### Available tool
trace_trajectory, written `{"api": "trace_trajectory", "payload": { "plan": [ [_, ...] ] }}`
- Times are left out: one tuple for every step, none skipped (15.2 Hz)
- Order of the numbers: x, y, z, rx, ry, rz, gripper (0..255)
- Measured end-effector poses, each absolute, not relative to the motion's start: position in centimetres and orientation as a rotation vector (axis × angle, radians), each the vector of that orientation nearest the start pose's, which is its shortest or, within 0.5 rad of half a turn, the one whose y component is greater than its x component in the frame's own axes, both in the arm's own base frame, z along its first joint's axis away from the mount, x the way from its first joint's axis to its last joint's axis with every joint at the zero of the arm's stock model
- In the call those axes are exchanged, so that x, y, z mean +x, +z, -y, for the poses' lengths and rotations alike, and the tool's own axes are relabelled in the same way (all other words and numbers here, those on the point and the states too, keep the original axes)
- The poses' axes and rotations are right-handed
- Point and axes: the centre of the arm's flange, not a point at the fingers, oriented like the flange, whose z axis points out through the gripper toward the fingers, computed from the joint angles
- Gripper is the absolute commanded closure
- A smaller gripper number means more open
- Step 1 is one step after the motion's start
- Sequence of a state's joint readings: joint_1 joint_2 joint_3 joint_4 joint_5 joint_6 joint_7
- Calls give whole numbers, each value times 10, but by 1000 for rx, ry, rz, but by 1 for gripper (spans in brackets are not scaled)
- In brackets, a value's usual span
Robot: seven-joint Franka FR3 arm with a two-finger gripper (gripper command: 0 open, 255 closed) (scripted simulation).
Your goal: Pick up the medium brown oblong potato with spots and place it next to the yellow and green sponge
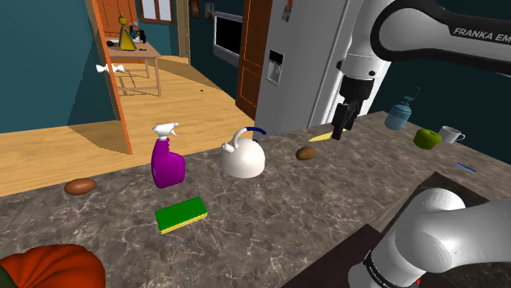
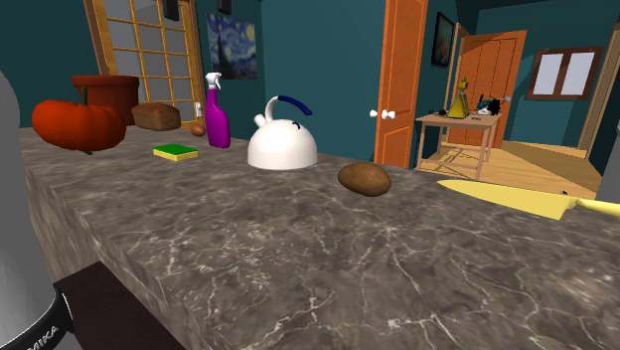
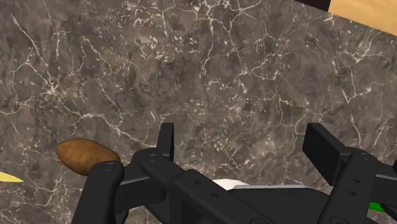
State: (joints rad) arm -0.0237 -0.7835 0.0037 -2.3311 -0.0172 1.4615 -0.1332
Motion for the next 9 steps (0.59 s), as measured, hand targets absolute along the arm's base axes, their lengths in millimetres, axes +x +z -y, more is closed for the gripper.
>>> {"api": "trace_trajectory", "payload": {
  "plan": [
    [296, 592, 8, -3147, 138, 174, 0],
    [298, 588, 12, -3145, 137, 192, 0],
    [300, 581, 19, -3141, 133, 220, 0],
    [303, 577, 28, -3136, 130, 255, 0],
    [305, 571, 39, -3130, 126, 291, 0],
    [308, 561, 48, -3124, 123, 330, 0],
    [311, 553, 56, -3117, 119, 370, 0],
    [319, 545, 68, -3109, 115, 408, 0],
    [323, 537, 77, -3102, 111, 448, 0]
  ]
}}
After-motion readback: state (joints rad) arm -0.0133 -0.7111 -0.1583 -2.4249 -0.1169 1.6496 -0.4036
